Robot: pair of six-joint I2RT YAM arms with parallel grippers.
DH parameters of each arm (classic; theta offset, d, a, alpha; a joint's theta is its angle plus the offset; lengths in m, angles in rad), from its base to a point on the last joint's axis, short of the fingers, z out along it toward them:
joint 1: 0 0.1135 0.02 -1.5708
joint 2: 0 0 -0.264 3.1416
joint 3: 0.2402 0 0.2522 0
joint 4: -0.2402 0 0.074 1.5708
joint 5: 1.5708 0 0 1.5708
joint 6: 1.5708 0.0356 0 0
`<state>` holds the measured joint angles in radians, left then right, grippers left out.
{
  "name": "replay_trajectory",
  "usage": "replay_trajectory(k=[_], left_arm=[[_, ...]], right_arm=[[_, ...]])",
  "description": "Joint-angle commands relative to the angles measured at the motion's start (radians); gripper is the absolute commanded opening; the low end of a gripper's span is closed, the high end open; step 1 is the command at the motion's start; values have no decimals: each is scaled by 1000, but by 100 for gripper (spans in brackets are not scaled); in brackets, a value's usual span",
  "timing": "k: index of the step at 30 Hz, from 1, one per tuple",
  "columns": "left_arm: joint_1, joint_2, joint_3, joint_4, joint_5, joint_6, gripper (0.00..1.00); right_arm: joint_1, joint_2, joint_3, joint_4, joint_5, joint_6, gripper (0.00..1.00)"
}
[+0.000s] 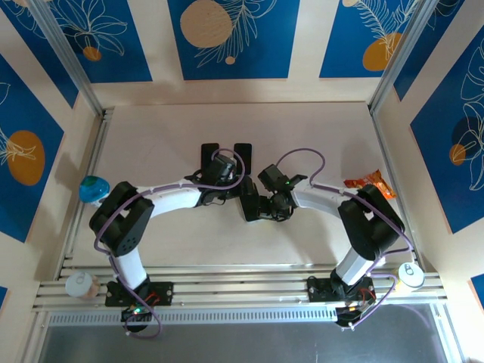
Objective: Put the phone into the phone case
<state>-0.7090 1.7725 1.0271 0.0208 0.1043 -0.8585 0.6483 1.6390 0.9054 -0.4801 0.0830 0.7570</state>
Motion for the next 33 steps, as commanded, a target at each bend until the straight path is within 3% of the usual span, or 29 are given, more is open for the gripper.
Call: replay_trajectory(k=[1, 8, 17, 28, 33], left_arm=[[6, 33, -8, -15, 16, -4, 61], [-12, 86, 39, -62, 35, -14, 58], [-26, 93, 20, -42, 47, -35, 56], [-78, 245, 196, 3, 87, -71, 52], [-76, 271, 251, 35, 98, -71, 52]], right_arm=[[2, 5, -79, 44, 19, 52, 0], [-62, -179, -107, 43, -13, 69, 0], [-95, -254, -110, 23, -68, 59, 0], [-108, -375, -201, -3, -69, 79, 0], [-103, -441, -280, 39, -124, 77, 0]])
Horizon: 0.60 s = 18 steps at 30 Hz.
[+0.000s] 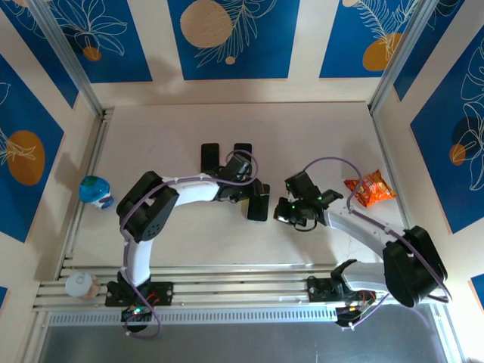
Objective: Put the phone into the phone case
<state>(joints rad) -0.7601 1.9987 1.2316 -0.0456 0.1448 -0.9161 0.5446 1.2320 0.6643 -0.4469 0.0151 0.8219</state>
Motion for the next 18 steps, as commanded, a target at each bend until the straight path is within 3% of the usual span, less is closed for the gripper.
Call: replay_trajectory(k=[1, 8, 18], left_arm=[[-25, 43, 49, 105, 58, -13, 52], [20, -107, -100, 162, 23, -33, 53], [126, -430, -332, 56, -31, 12, 55]], right_arm=[[4, -44, -52, 22, -71, 16, 0], [76, -51, -98, 133, -120, 33, 2], [173, 174, -26, 271, -169, 41, 1]])
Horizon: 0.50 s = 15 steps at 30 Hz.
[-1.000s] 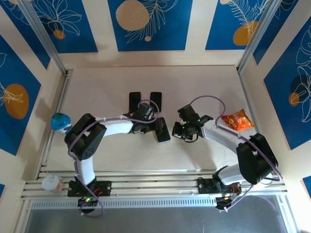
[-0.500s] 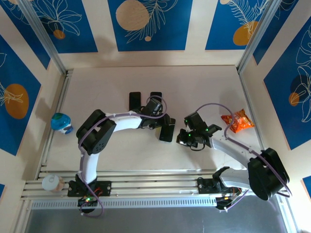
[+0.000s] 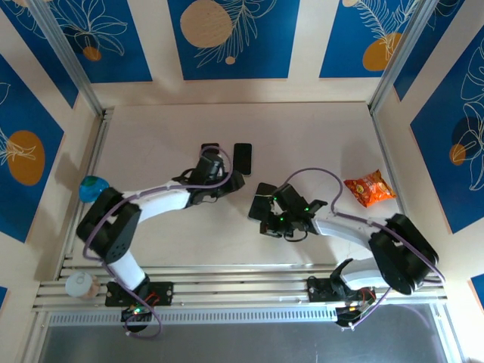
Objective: Put the phone into the phone case
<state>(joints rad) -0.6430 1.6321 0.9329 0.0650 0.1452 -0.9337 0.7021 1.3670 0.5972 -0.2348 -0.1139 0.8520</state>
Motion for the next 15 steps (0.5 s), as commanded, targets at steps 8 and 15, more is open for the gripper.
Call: replay_trajectory(k=[8, 15], left_arm=[[40, -165, -144, -74, -41, 15, 56], [60, -182, -162, -85, -39, 18, 56]], right_arm=[[-23, 184, 103, 78, -47, -17, 0], [-105, 301, 189, 68, -48, -76, 0]])
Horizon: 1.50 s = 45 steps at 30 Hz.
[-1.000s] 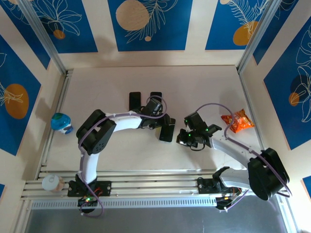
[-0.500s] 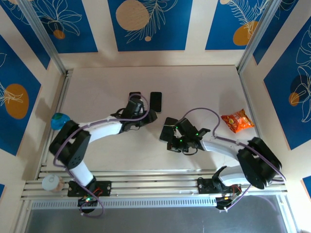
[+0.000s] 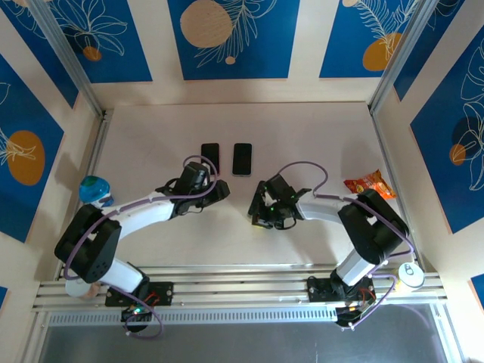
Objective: Put the phone into the phone case
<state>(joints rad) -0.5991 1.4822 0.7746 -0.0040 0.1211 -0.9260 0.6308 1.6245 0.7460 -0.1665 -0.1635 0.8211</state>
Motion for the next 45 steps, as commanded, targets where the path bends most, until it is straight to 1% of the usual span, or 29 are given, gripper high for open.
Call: replay_trajectory(k=[1, 12, 21, 28, 32, 38, 40, 41, 42, 43, 44, 45], left_arm=[[19, -31, -3, -17, -14, 10, 56], [44, -31, -5, -20, -5, 18, 56], [57, -49, 0, -45, -8, 36, 57], [65, -73, -5, -65, -16, 44, 57], [68, -96, -13, -82, -22, 47, 57], [72, -153, -15, -138, -52, 66, 58], [73, -175, -2, -186, -82, 93, 62], [75, -187, 13, -226, -110, 120, 67], [79, -198, 30, -275, -143, 149, 73], [83, -207, 49, -312, -176, 180, 88], [89, -214, 71, -366, -227, 218, 100], [96, -219, 96, -415, -277, 255, 100]], right_arm=[[-44, 58, 53, -3, 3, -55, 0], [-155, 215, 275, -86, -2, -184, 0], [-257, 292, 412, -181, -33, -288, 0], [-295, 336, 499, -246, -33, -341, 0], [-311, 354, 529, -272, -3, -373, 0], [-327, 324, 535, -303, 33, -410, 0], [-327, 266, 504, -288, 22, -407, 0], [-326, 222, 477, -274, 16, -404, 0], [-327, 173, 446, -259, 12, -402, 0], [-327, 129, 428, -250, 10, -407, 15], [-327, 79, 401, -245, 26, -413, 48], [-327, 26, 372, -241, 58, -416, 69]])
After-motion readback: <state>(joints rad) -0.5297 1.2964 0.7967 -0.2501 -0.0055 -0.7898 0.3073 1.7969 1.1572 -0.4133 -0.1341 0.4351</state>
